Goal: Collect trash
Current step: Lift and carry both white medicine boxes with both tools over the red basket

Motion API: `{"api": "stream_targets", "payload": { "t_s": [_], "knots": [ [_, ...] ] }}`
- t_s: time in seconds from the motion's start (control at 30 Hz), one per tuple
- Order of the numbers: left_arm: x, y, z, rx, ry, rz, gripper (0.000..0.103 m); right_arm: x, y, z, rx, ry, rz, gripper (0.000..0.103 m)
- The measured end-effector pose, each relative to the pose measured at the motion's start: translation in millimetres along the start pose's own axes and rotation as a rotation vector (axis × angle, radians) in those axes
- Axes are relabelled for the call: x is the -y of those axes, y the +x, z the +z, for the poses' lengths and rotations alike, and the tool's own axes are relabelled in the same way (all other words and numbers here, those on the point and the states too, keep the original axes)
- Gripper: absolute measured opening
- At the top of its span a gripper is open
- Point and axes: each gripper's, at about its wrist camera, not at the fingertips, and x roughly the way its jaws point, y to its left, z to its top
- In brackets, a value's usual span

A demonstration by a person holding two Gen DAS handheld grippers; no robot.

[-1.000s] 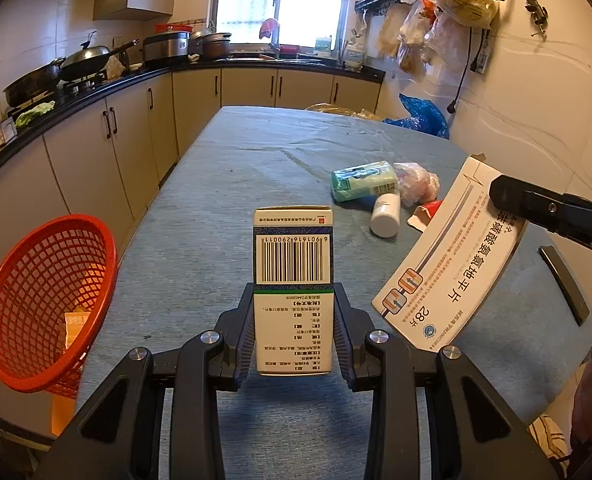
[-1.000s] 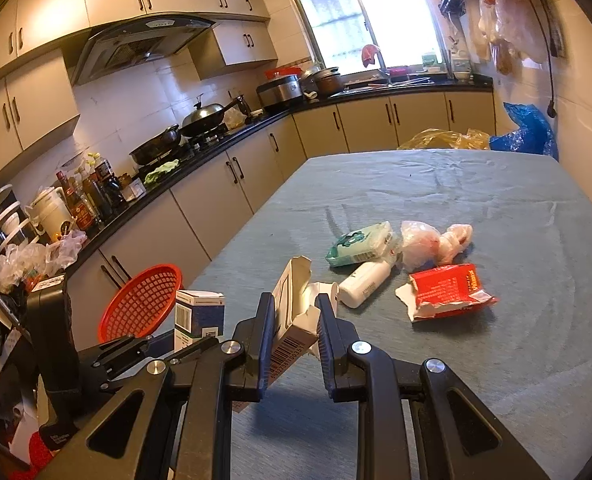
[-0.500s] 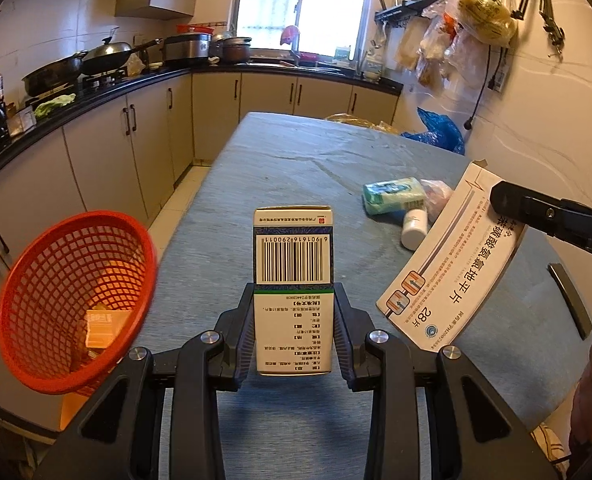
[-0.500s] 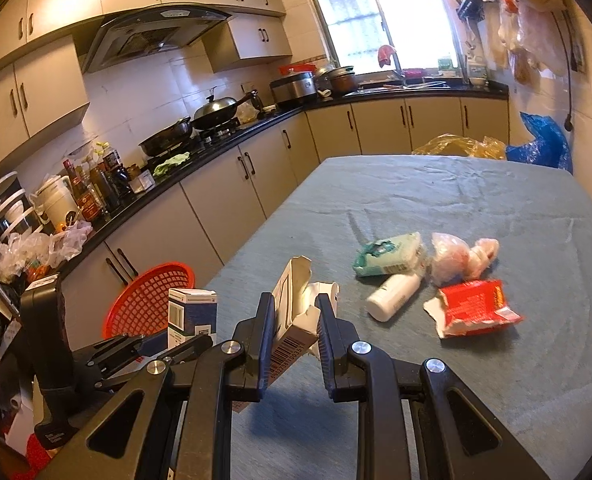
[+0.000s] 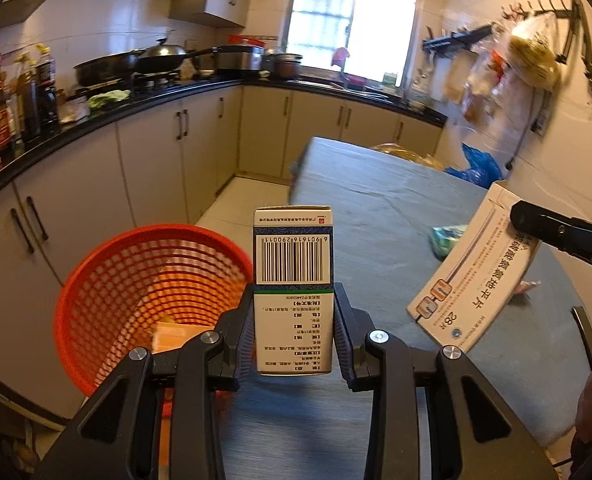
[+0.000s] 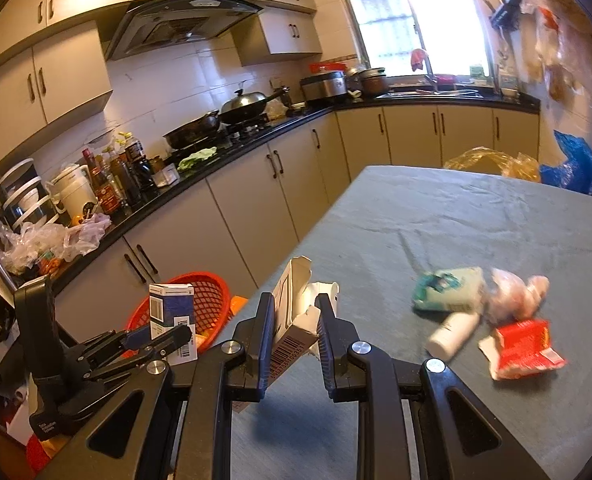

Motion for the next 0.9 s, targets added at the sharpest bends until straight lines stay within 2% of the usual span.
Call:
{"api": "stream_targets", "payload": {
  "t_s": [0.5,0.9],
  "knots": [
    [-79,5,0,-0.012,-0.116,0.1,0.033,-65,59,27,-0.027,-0.058,0.077,0.022],
    [-109,11,-5,-0.03,-0.163,0.134,0.033,-98,107,23,-0.066,-0.101,0.083,0.022]
  ]
}}
